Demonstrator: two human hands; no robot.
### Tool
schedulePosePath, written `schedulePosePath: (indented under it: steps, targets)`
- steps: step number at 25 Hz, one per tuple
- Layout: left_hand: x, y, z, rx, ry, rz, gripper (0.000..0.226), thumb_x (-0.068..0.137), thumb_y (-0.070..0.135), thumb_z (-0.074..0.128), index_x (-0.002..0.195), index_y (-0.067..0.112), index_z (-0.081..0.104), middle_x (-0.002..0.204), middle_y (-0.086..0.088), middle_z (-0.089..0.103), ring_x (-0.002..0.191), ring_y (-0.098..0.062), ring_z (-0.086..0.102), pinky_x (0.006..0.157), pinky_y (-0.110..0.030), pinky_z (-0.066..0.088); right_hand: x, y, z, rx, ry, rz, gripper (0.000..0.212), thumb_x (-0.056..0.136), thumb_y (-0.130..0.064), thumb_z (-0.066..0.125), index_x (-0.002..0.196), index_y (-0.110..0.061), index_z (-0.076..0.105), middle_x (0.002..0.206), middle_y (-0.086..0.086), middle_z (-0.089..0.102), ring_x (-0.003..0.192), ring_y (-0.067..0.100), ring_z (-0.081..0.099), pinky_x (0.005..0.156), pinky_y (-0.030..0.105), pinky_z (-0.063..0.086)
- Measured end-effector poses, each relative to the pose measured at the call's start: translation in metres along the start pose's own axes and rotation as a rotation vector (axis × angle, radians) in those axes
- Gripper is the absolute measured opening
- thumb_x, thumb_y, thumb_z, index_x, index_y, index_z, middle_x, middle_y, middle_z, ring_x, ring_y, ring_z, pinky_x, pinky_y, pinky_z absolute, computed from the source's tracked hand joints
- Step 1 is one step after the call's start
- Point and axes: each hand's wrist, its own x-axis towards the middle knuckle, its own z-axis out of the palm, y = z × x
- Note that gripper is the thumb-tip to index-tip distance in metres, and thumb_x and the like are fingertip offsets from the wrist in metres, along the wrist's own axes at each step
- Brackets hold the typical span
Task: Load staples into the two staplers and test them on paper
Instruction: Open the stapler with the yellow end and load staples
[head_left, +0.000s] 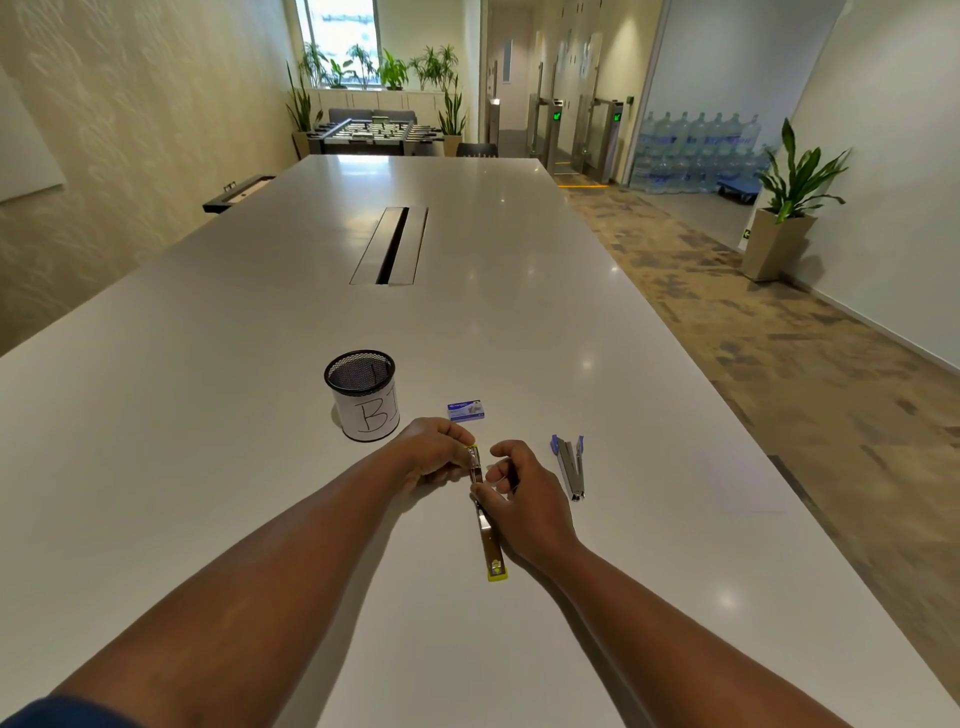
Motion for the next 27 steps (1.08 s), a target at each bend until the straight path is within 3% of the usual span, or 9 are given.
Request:
schedulePosePath:
  steps: [4, 10, 17, 23, 27]
  targets:
    - [0.000, -0.001, -0.002, -0.008, -0.006, -0.008, 0.025, 0.083, -0.005, 0.072, 0.106, 0.005, 0.069, 0.079, -0.016, 0.069, 0.051, -0.014, 0.051, 0.042, -0.020, 0.038, 0.000, 0.001, 0.001, -0.021, -0.003, -0.021, 0.038, 0.078, -0.053, 0.063, 0.111, -0.048, 0.046, 0.086, -0.014, 0.067, 0.079, 0.005, 0.067, 0.069, 0.037, 0.060]
    - [0.001, 0.000, 0.004, 0.008, 0.071, -0.023, 0.018, 0.082, -0.003, 0.069, 0.100, -0.001, 0.071, 0.056, -0.008, 0.062, 0.035, -0.009, 0.044, 0.037, -0.016, 0.036, 0.000, 0.002, 0.002, -0.030, -0.009, -0.030, 0.034, 0.082, -0.048, 0.068, 0.109, -0.046, 0.047, 0.087, -0.016, 0.067, 0.080, 0.004, 0.066, 0.070, 0.034, 0.059]
    - [0.005, 0.000, 0.010, -0.035, 0.148, -0.061, 0.015, 0.086, 0.002, 0.065, 0.100, 0.000, 0.071, 0.071, -0.012, 0.067, 0.039, -0.010, 0.046, 0.040, -0.017, 0.037, -0.001, -0.003, 0.001, -0.089, -0.005, -0.049, 0.032, 0.087, -0.043, 0.067, 0.109, -0.048, 0.045, 0.088, -0.018, 0.066, 0.081, 0.002, 0.064, 0.069, 0.027, 0.056]
    - [0.008, -0.007, 0.009, -0.101, 0.165, -0.052, 0.013, 0.085, 0.004, 0.068, 0.096, 0.002, 0.073, 0.073, -0.014, 0.071, 0.040, -0.010, 0.049, 0.041, -0.019, 0.040, -0.006, -0.009, 0.004, -0.285, 0.038, -0.192, 0.021, 0.097, -0.030, 0.054, 0.115, -0.032, 0.065, 0.092, -0.010, 0.064, 0.085, 0.011, 0.059, 0.070, 0.032, 0.052]
    - [0.011, -0.011, 0.008, -0.126, 0.159, -0.035, 0.011, 0.086, 0.005, 0.067, 0.093, 0.003, 0.075, 0.067, -0.011, 0.069, 0.040, -0.011, 0.049, 0.040, -0.019, 0.039, -0.007, -0.011, 0.007, -0.374, 0.002, -0.240, 0.025, 0.098, -0.033, 0.049, 0.092, -0.019, 0.068, 0.081, -0.003, 0.059, 0.080, 0.019, 0.055, 0.068, 0.040, 0.051]
